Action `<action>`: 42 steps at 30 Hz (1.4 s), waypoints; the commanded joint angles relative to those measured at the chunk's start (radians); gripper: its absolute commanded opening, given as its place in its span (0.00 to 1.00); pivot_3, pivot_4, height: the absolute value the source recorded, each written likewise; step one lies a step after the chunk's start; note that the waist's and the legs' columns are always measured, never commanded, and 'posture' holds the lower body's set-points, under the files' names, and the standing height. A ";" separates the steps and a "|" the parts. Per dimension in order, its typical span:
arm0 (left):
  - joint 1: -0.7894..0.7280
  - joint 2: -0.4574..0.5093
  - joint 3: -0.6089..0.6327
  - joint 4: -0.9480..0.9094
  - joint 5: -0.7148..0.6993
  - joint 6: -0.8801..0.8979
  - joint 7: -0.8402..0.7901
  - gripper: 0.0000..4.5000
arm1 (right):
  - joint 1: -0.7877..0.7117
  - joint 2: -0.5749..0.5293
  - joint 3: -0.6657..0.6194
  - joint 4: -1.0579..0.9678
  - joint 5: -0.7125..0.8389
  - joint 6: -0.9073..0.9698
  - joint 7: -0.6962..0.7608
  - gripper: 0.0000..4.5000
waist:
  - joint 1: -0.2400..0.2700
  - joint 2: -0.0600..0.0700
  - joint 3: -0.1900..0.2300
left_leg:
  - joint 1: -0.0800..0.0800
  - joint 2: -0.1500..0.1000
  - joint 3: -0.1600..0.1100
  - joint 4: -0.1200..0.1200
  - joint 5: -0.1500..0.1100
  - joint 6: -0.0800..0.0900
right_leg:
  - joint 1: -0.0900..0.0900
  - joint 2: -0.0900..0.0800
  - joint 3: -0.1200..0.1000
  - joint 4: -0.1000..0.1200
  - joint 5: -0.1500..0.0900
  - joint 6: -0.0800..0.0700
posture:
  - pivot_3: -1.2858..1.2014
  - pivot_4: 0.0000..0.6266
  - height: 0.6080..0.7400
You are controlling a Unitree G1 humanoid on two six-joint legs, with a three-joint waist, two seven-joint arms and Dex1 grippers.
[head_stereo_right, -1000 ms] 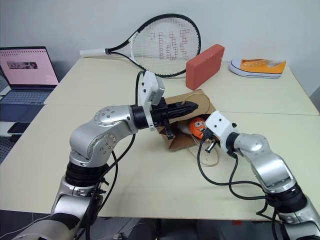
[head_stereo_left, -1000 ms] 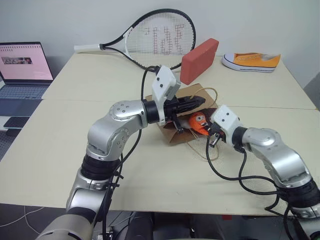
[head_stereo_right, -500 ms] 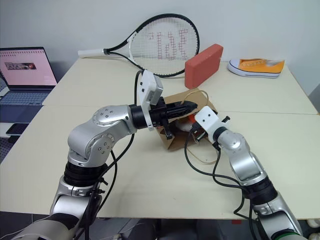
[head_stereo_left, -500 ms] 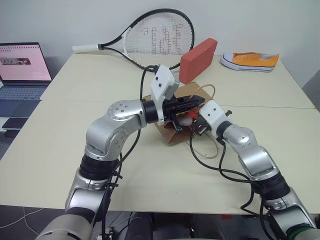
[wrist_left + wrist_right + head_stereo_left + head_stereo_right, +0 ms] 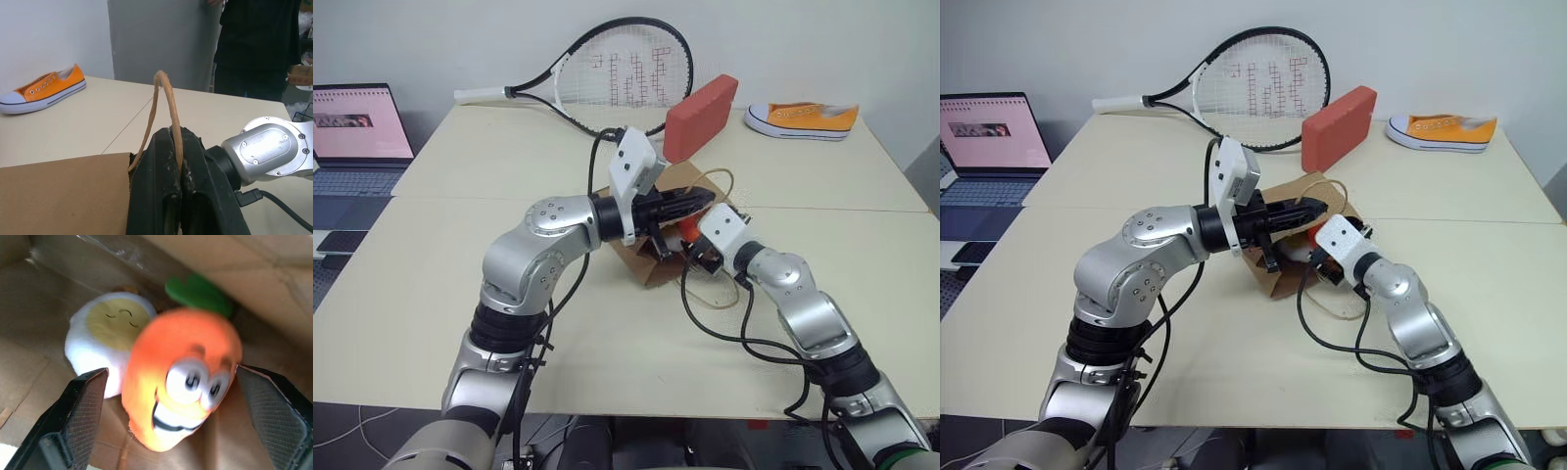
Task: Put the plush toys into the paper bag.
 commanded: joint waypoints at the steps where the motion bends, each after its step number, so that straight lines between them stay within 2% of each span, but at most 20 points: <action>1: -0.019 -0.008 0.007 -0.019 -0.006 -0.008 0.006 0.00 | -0.013 -0.040 -0.034 -0.091 0.001 0.015 0.049 0.97 | 0.000 0.000 0.000 | 0.000 0.000 0.000 0.000 0.000 0.000 | 0.000 0.000 0.000 0.000 0.000 0.000 | 0.52 0.24 1.00; 11: -0.018 -0.010 0.004 -0.012 0.006 -0.013 0.015 0.00 | -0.015 -0.118 -0.139 -0.247 0.132 0.105 0.203 0.97 | 0.001 0.000 0.000 | 0.000 0.000 0.000 0.000 0.000 0.000 | 0.000 0.000 0.000 0.000 0.000 0.000 | 0.52 0.24 1.00; 18: -0.012 -0.005 0.004 -0.017 0.004 -0.011 0.019 0.00 | 0.053 -0.280 -0.279 -0.436 0.388 0.248 0.425 0.97 | 0.002 0.000 0.000 | 0.000 0.000 -0.001 -0.001 0.000 0.000 | 0.000 0.000 -0.001 -0.001 0.000 0.000 | 0.52 0.24 1.00; 20: -0.012 -0.002 0.005 -0.016 0.003 -0.011 0.018 0.00 | 0.090 -0.325 -0.328 -0.471 0.440 0.286 0.453 0.97 | 0.002 0.000 0.000 | 0.000 0.000 0.000 -0.001 0.000 0.000 | 0.000 0.000 -0.001 -0.001 0.000 0.000 | 0.52 0.24 1.00; 25: -0.014 0.005 0.005 -0.013 0.001 -0.011 0.012 0.00 | 0.296 -0.421 -0.407 -0.492 0.495 0.284 0.496 0.97 | 0.004 0.000 0.000 | 0.000 0.000 0.000 0.000 0.000 0.000 | 0.001 0.000 -0.001 -0.001 -0.001 -0.001 | 0.52 0.24 1.00; 30: -0.019 0.006 0.001 -0.010 -0.001 -0.011 0.007 0.00 | 0.345 -0.324 -0.348 -0.335 0.403 0.200 0.338 0.97 | -0.003 0.000 0.000 | 0.000 0.001 0.002 0.001 0.000 0.000 | 0.001 0.000 0.001 -0.001 -0.003 -0.005 | 0.52 0.24 1.00; 35: -0.021 0.007 0.000 -0.010 0.000 -0.012 0.004 0.00 | 0.286 -0.166 -0.285 -0.169 0.377 0.171 0.227 0.97 | -0.003 0.000 0.000 | 0.000 0.001 0.002 0.002 0.000 0.000 | 0.001 0.000 0.001 0.000 -0.003 -0.005 | 0.52 0.24 1.00; 37: -0.021 0.007 0.000 -0.011 0.001 -0.011 0.004 0.00 | 0.262 -0.142 -0.252 -0.105 0.357 0.158 0.211 0.97 | -0.002 0.000 0.000 | 0.000 0.000 0.002 0.002 0.000 0.000 | 0.001 0.000 0.001 -0.001 -0.003 -0.005 | 0.52 0.24 1.00; 40: -0.019 0.007 0.002 -0.016 0.001 -0.010 0.008 0.00 | 0.236 -0.128 -0.219 -0.049 0.336 0.132 0.204 0.84 | 0.001 0.000 0.000 | 0.000 0.000 0.001 0.001 0.000 0.000 | 0.001 0.000 0.001 -0.001 -0.003 -0.004 | 0.52 0.24 1.00; 42: -0.018 0.007 0.003 -0.020 0.001 -0.009 0.011 0.00 | 0.223 -0.121 -0.210 -0.025 0.330 0.133 0.199 0.69 | 0.002 0.000 0.000 | 0.000 0.000 0.000 0.000 0.000 0.000 | 0.001 0.000 0.000 -0.001 0.000 0.000 | 0.52 0.24 1.00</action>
